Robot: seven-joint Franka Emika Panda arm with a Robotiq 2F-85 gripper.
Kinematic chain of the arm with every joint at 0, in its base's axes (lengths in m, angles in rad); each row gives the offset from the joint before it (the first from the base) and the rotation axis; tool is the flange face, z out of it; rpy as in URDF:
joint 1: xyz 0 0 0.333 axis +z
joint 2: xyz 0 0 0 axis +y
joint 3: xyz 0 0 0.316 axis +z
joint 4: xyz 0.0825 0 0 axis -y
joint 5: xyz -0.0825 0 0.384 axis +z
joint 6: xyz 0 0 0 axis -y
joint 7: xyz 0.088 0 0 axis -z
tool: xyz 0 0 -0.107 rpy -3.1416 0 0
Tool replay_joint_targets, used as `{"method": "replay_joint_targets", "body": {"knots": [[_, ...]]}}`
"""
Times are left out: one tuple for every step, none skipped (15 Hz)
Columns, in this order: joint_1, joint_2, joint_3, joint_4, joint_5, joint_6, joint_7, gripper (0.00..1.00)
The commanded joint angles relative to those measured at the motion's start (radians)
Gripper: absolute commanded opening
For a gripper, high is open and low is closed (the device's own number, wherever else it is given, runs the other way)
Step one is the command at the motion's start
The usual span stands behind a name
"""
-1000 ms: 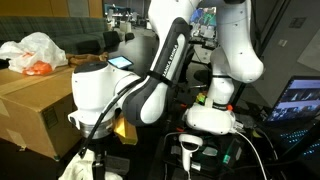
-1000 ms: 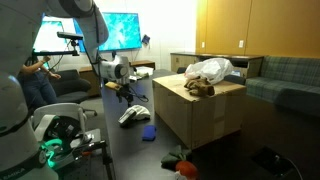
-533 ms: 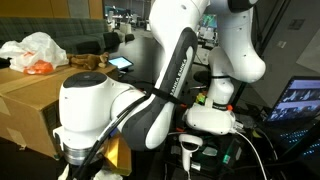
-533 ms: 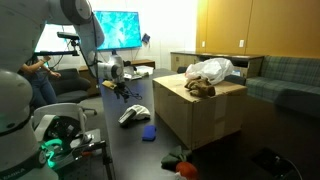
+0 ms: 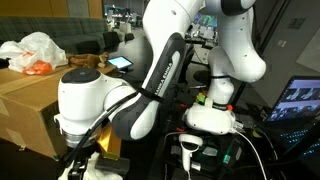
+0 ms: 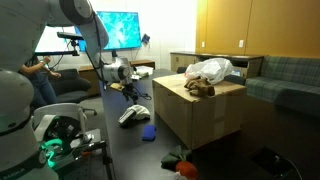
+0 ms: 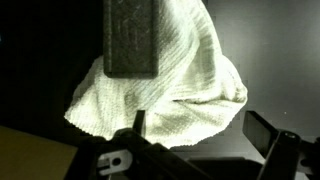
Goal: Pick the objects on the box and put them on the table, then pick the objects on the table and put them on the box
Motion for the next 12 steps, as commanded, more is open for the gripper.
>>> {"method": "replay_joint_targets", "body": {"knots": [[0.058,0.022,-0.054,0.036,-0.049,-0.049,0.019,1.0],[0.06,0.024,-0.053,0.036,-0.049,-0.065,0.012,1.0],[0.062,0.022,-0.051,0.034,-0.049,-0.08,0.006,1.0],[0.064,0.02,-0.047,0.033,-0.048,-0.093,0.003,1.0],[0.063,0.027,-0.044,0.038,-0.047,-0.101,0.001,1.0],[0.061,0.032,-0.038,0.045,-0.045,-0.107,-0.006,1.0],[0.058,0.03,-0.032,0.043,-0.041,-0.109,-0.011,1.0],[0.052,0.027,-0.022,0.041,-0.033,-0.105,-0.019,1.0],[0.044,0.031,-0.011,0.043,-0.025,-0.102,-0.03,1.0],[0.025,0.076,-0.014,0.091,-0.012,-0.109,-0.037,1.0],[0.013,0.088,-0.002,0.108,0.002,-0.109,-0.049,1.0],[0.003,0.109,0.004,0.133,0.01,-0.121,-0.062,1.0]]}}
